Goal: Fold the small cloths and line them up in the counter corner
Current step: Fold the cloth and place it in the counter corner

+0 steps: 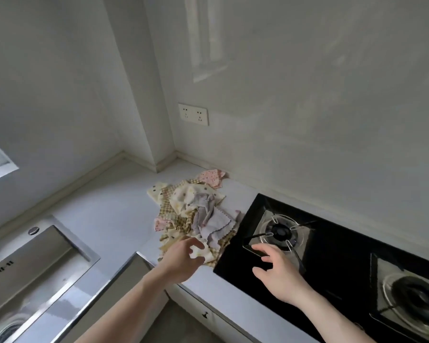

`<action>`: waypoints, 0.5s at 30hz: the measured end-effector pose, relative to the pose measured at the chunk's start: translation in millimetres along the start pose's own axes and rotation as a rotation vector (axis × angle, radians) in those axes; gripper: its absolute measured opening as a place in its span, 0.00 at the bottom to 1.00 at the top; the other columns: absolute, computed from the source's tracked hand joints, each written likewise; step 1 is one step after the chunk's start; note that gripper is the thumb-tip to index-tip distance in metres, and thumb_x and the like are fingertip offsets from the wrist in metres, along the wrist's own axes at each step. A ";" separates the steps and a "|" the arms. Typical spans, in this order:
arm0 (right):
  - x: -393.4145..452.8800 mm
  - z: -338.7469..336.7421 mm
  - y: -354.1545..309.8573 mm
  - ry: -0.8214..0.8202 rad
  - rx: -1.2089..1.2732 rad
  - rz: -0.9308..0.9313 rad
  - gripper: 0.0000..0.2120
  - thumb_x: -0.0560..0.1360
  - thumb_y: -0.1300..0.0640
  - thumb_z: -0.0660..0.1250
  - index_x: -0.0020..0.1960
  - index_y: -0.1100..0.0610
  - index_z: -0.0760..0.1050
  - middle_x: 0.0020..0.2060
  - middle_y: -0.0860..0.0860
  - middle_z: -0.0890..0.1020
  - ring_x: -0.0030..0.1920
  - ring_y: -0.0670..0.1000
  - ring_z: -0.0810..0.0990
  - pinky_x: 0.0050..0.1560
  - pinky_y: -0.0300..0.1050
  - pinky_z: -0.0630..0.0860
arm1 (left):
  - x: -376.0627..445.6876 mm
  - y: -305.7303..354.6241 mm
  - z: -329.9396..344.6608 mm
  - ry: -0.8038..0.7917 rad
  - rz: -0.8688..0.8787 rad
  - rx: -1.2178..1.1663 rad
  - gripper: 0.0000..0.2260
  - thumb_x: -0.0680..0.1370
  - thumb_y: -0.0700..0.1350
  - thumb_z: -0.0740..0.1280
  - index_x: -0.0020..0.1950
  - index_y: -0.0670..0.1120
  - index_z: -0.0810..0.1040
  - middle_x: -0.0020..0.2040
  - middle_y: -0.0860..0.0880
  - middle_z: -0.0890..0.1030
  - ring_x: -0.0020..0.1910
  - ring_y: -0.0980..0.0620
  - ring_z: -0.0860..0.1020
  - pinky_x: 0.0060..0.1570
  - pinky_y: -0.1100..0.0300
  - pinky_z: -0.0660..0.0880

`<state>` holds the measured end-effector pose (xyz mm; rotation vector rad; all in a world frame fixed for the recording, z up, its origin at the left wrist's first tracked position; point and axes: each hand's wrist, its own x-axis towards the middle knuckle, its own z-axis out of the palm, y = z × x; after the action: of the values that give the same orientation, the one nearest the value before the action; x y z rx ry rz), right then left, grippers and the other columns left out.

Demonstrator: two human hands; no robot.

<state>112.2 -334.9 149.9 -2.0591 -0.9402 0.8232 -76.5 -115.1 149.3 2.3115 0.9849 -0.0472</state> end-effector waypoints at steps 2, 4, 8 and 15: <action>13.0 9.2 -4.3 0.047 0.000 0.022 0.23 0.78 0.54 0.70 0.69 0.37 0.70 0.68 0.34 0.69 0.67 0.39 0.72 0.66 0.48 0.77 | 23.6 -11.7 -1.3 -0.038 0.044 0.016 0.10 0.79 0.52 0.69 0.61 0.59 0.77 0.64 0.57 0.73 0.58 0.57 0.75 0.54 0.61 0.71; 24.1 17.8 -6.3 0.080 -0.008 0.042 0.23 0.78 0.54 0.70 0.70 0.38 0.71 0.68 0.35 0.70 0.66 0.39 0.73 0.66 0.46 0.77 | 42.5 -24.1 -0.5 -0.070 0.063 0.036 0.11 0.79 0.51 0.69 0.61 0.59 0.76 0.66 0.55 0.73 0.61 0.55 0.75 0.57 0.60 0.72; 40.2 33.2 -4.6 0.116 -0.025 0.054 0.23 0.79 0.55 0.69 0.70 0.38 0.70 0.68 0.35 0.70 0.67 0.39 0.72 0.65 0.41 0.75 | 73.7 -41.0 9.7 -0.107 0.100 0.094 0.15 0.78 0.50 0.67 0.65 0.57 0.76 0.70 0.54 0.71 0.67 0.51 0.73 0.64 0.58 0.70; 85.6 55.8 37.3 0.160 -0.039 0.054 0.23 0.78 0.56 0.70 0.68 0.36 0.69 0.66 0.33 0.70 0.66 0.38 0.73 0.62 0.37 0.75 | 136.7 -56.1 70.0 -0.012 0.179 0.034 0.09 0.78 0.54 0.66 0.57 0.59 0.79 0.69 0.56 0.70 0.70 0.53 0.70 0.66 0.60 0.67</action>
<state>127.8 -264.4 68.5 -2.1563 -0.8219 0.6606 -1.2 -36.4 27.4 2.4189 0.7732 -0.0044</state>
